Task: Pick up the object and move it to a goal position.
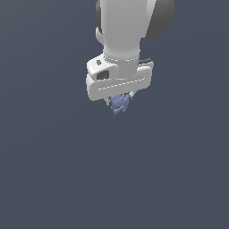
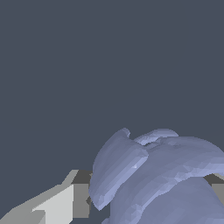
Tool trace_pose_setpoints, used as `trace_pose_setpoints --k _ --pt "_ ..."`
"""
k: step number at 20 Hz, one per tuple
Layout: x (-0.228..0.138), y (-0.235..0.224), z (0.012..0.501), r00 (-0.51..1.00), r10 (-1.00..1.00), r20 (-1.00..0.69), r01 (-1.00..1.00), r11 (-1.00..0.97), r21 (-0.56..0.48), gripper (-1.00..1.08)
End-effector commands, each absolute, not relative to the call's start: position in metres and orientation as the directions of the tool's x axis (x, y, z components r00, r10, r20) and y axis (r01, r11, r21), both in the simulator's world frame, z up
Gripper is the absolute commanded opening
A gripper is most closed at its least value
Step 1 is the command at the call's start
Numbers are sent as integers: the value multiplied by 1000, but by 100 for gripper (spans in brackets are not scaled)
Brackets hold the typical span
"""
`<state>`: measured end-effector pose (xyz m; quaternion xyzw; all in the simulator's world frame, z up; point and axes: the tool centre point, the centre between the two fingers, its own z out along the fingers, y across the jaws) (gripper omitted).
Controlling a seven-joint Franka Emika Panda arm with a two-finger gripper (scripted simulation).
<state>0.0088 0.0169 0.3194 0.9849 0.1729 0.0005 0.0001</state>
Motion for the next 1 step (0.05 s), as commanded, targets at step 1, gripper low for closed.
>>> trace_pose_setpoints --k 1 --pt "9 17 321 940 340 0 340 -940 0 -100"
